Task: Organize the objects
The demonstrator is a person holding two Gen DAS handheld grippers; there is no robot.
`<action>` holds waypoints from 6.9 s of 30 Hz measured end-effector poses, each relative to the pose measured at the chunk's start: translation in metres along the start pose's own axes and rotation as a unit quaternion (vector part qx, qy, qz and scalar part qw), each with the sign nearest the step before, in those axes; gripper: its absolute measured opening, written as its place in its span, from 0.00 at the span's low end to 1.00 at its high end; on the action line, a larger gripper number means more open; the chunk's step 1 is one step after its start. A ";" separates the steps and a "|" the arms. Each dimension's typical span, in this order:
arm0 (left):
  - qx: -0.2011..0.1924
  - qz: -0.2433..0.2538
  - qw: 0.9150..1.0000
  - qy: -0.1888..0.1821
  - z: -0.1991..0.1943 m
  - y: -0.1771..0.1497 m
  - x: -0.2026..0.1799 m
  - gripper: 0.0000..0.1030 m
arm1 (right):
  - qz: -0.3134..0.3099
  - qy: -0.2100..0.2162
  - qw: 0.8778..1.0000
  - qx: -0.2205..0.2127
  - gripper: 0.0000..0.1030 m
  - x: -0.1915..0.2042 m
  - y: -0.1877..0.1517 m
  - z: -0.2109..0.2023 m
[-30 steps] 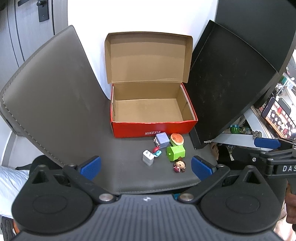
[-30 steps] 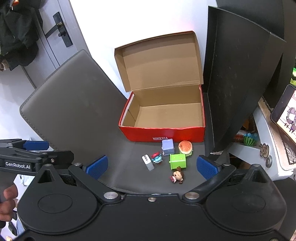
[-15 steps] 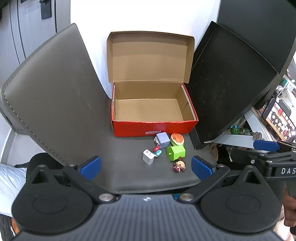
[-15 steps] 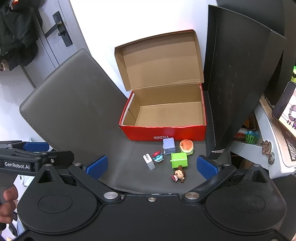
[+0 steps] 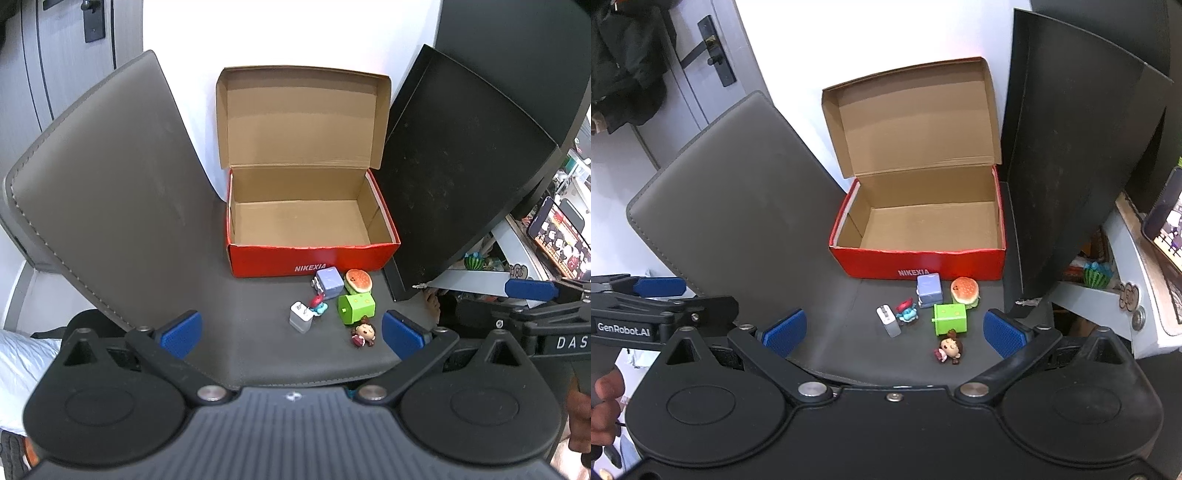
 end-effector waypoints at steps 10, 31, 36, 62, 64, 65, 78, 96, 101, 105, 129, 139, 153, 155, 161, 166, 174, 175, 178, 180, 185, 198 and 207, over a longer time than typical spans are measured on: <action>0.008 -0.005 1.000 0.000 0.005 -0.001 0.004 1.00 | 0.008 0.001 1.000 -0.005 1.00 0.002 0.005 -0.002; 0.003 -0.015 1.000 -0.001 0.007 0.001 0.007 1.00 | -0.002 0.004 1.000 -0.002 1.00 0.010 0.006 0.001; 0.006 -0.016 1.000 -0.002 0.008 0.001 0.008 1.00 | -0.001 0.002 1.000 0.001 1.00 0.012 0.006 0.003; 0.032 -0.011 0.999 -0.013 0.041 0.013 0.005 1.00 | 0.035 -0.008 0.999 0.040 1.00 -0.023 -0.001 0.033; 0.037 -0.015 0.999 -0.019 0.048 0.015 0.005 1.00 | 0.040 -0.008 0.998 0.045 1.00 -0.028 -0.003 0.038; 0.040 -0.015 0.999 -0.020 0.052 0.016 0.004 1.00 | 0.045 -0.008 0.998 0.048 1.00 -0.031 -0.003 0.041; 0.056 -0.016 0.997 -0.053 0.097 0.031 -0.004 0.97 | 0.079 -0.007 0.995 0.066 1.00 -0.058 -0.013 0.075; 0.094 0.007 0.991 -0.091 0.170 0.035 -0.014 0.89 | 0.156 0.013 0.985 0.072 0.95 -0.079 -0.034 0.122; 0.110 0.010 0.989 -0.097 0.189 0.030 -0.014 0.79 | 0.178 0.010 0.982 0.068 0.90 -0.086 -0.040 0.133; 0.115 0.010 0.989 -0.096 0.203 0.029 -0.013 0.73 | 0.194 0.011 0.979 0.066 0.89 -0.089 -0.046 0.146; 0.178 0.060 0.979 -0.075 0.285 0.024 -0.029 0.49 | 0.301 0.036 0.948 0.092 0.61 -0.105 -0.073 0.208; 0.204 0.081 0.974 -0.053 0.313 0.020 -0.026 0.49 | 0.309 0.018 0.946 0.099 0.54 -0.105 -0.080 0.227; 0.232 0.108 0.967 -0.018 0.343 0.003 -0.027 0.49 | 0.301 0.003 0.947 0.108 0.51 -0.104 -0.086 0.243; 0.235 0.113 0.965 -0.015 0.346 0.001 -0.028 0.45 | 0.299 -0.002 0.948 0.109 0.51 -0.104 -0.086 0.245; 0.242 0.118 0.963 -0.009 0.351 -0.004 -0.028 0.27 | 0.290 -0.007 0.950 0.113 0.35 -0.101 -0.085 0.254; 0.235 0.116 0.965 -0.010 0.345 -0.002 -0.029 0.25 | 0.290 -0.004 0.951 0.109 0.35 -0.101 -0.086 0.254; 0.213 0.112 0.970 -0.013 0.327 0.006 -0.031 0.25 | 0.313 0.037 0.943 0.108 0.34 -0.094 -0.084 0.247; 0.210 0.111 0.971 -0.012 0.325 0.007 -0.031 0.25 | 0.311 0.035 0.944 0.107 0.34 -0.094 -0.084 0.244; 0.202 0.109 0.973 -0.011 0.319 0.010 -0.036 0.25 | 0.307 0.034 0.946 0.098 0.34 -0.093 -0.081 0.239; 0.196 0.108 0.974 -0.011 0.316 0.011 -0.037 0.25 | 0.303 0.039 0.948 0.093 0.34 -0.093 -0.078 0.235; 0.177 0.102 0.979 -0.010 0.302 0.016 -0.036 0.25 | 0.297 0.043 0.950 0.081 0.34 -0.092 -0.070 0.225; 0.134 0.092 0.987 -0.002 0.261 0.029 -0.025 0.25 | 0.262 0.052 0.962 0.052 0.34 -0.081 -0.043 0.199; 0.102 0.157 0.982 0.007 0.238 0.033 -0.014 0.25 | 0.250 0.083 0.964 0.045 0.34 -0.068 -0.029 0.191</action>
Point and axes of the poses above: each gripper's, at about its wrist camera, not at the fingertips, and z roughly the way its jaws point, x to its left, y to its top, the point moved 10 cm from there along z, roughly the way its jaws point, and after that the axes turned 6 degrees about x, right-handed, at the moved point
